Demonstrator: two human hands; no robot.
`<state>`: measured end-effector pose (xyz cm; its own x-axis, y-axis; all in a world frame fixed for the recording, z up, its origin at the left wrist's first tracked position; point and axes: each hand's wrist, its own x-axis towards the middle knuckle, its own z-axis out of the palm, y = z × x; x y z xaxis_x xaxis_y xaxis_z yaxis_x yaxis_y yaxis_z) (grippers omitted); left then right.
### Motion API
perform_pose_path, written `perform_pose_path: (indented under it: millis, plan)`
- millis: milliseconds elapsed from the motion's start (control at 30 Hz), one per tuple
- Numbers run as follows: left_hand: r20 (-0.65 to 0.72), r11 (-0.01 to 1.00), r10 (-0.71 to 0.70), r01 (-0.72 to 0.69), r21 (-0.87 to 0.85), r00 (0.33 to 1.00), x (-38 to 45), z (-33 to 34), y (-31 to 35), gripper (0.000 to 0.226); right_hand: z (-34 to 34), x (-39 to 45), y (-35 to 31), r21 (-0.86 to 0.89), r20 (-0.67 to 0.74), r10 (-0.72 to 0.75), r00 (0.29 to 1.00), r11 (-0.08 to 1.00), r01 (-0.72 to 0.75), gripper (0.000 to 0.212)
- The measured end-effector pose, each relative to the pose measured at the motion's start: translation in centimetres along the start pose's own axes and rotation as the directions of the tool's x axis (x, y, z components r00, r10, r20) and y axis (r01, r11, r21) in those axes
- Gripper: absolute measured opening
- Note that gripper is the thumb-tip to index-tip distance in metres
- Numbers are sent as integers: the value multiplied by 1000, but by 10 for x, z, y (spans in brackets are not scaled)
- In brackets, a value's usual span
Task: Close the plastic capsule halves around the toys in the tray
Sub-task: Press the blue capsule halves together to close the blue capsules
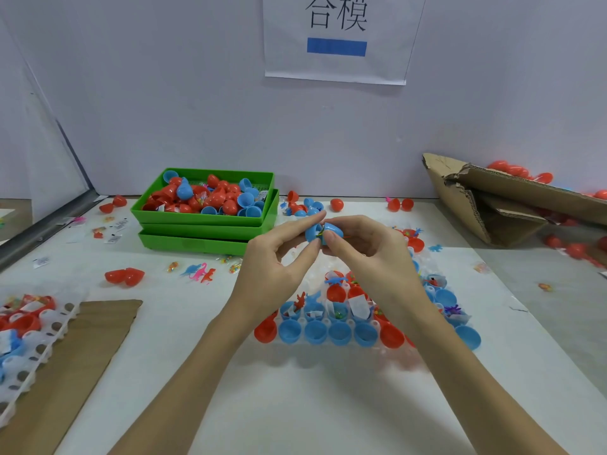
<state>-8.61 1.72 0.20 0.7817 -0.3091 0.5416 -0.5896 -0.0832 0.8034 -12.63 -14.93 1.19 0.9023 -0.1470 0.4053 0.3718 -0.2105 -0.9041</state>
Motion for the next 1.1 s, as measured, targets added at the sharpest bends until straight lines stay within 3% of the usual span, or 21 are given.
perform_pose_path:
  millis: [100, 400, 533, 667, 900, 1100]
  plan:
    - [-42, 998, -30, 27, -65, 999, 0, 2, 0, 36, 3, -2, 0, -17, 4, -13, 1000, 1000, 13, 23]
    - [-113, 999, -37, 33, -35, 993, 1, 1, 1, 5, 11, -6, 1, 20, -85, -43, 995, 999, 45, 22]
    - [-43, 999, -35, 37, 39, 998, 2, -2, 2, 12, 14, -6, 3, 12, -67, -24, 997, 1000, 25, 21]
    - [5, 996, -89, 89, 2, 996, 5, -7, 1, 8, 9, -5, 4, -11, -4, -13, 1000, 1000, 13, 22]
    - [-72, 981, -160, 150, -123, 984, 2, 3, 0, 26, 6, -4, 1, -141, 26, -86, 996, 986, 89, 26]
    - [13, 990, -74, 75, -119, 997, 1, 2, 2, 31, 3, -3, -1, 14, -47, -63, 997, 998, 64, 22]
